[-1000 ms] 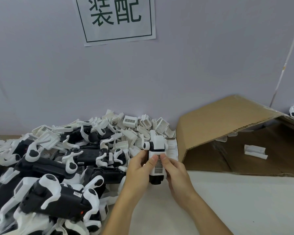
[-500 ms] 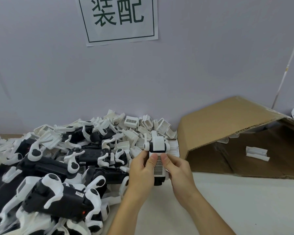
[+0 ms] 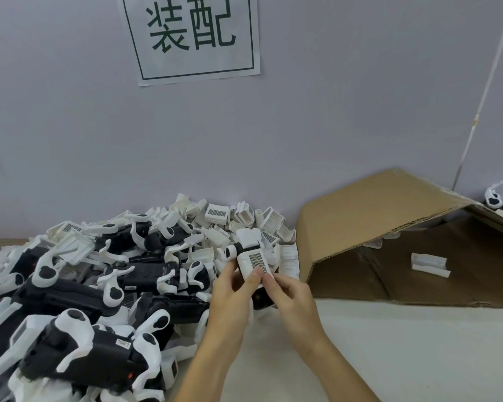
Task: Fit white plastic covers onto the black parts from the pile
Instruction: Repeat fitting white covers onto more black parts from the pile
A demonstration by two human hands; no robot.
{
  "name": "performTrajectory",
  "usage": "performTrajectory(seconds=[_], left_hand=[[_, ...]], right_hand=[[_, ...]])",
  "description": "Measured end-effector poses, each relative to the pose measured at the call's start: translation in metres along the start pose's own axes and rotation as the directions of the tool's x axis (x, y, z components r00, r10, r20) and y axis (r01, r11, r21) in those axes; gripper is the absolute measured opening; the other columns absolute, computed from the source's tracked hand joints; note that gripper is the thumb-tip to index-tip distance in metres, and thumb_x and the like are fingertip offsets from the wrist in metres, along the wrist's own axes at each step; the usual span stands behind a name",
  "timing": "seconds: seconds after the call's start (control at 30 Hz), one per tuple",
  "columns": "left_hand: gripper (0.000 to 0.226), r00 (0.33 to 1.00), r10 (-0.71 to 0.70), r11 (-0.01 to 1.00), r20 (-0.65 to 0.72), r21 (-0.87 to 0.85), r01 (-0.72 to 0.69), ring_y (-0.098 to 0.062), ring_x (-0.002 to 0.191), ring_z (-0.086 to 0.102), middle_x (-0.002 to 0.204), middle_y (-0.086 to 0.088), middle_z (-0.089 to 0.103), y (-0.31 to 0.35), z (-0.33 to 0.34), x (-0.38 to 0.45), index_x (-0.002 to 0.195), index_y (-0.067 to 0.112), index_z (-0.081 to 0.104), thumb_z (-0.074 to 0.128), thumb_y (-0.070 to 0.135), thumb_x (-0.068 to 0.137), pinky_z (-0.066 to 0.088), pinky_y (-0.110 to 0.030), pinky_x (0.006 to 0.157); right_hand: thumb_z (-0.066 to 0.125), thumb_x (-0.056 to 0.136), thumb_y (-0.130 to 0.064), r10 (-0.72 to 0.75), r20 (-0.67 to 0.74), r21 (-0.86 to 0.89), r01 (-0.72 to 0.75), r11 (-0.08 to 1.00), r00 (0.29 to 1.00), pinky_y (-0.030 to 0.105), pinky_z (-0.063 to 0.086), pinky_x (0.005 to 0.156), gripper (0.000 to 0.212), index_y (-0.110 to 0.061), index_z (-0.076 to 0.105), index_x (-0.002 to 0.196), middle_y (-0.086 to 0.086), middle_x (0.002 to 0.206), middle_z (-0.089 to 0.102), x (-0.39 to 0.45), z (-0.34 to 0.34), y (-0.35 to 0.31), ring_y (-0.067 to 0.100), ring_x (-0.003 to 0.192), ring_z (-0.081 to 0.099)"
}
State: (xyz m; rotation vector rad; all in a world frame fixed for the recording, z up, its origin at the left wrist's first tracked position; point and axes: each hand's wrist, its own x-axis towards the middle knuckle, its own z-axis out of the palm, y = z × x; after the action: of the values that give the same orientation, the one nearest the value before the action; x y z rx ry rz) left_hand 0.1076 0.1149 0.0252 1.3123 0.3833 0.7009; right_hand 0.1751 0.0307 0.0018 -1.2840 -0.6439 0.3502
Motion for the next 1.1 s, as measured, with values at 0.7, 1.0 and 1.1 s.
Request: performTrajectory(seconds=[0.7, 1.0, 1.1], left_hand=[[0.024, 0.995, 0.068, 0.990, -0.067, 0.126, -0.059, -0.009, 0.089, 0.072, 0.095, 0.001, 0.077, -0.002, 0.004, -0.001, 0.105, 0.017, 0.073, 0.049, 0.020, 0.103, 0.054, -0.016, 0.070], [0.026, 0.995, 0.088, 0.982, -0.049, 0.174, -0.078, -0.029, 0.093, 0.072, 0.092, -0.005, 0.077, -0.002, 0.000, -0.001, 0.103, 0.017, 0.076, 0.053, 0.006, 0.101, 0.058, -0.046, 0.082], [0.025, 0.997, 0.082, 0.988, -0.006, 0.129, -0.081, -0.027, 0.091, 0.073, 0.092, -0.007, 0.078, -0.001, 0.000, -0.001, 0.101, 0.018, 0.077, 0.055, 0.006, 0.099, 0.060, -0.035, 0.077]], right_hand=[[0.066, 0.096, -0.024, -0.094, -0.131, -0.108, 0.080, 0.991, 0.987, 0.022, 0.056, 0.076, 0.013, -0.028, 0.075, 0.105, -0.009, 0.097, 0.077, -0.003, 0.004, 0.000, 0.008, 0.093, 0.071], [0.065, 0.094, -0.025, 0.048, -0.004, 0.030, -0.048, 0.998, 0.999, 0.018, 0.055, 0.065, 0.019, -0.013, 0.080, 0.094, 0.004, 0.088, 0.078, 0.001, 0.002, -0.013, 0.011, 0.083, 0.075], [0.065, 0.091, -0.031, 0.045, -0.019, 0.027, -0.044, 0.999, 0.999, 0.019, 0.054, 0.066, 0.026, -0.010, 0.081, 0.089, 0.006, 0.085, 0.078, 0.002, 0.000, -0.013, 0.012, 0.081, 0.074]])
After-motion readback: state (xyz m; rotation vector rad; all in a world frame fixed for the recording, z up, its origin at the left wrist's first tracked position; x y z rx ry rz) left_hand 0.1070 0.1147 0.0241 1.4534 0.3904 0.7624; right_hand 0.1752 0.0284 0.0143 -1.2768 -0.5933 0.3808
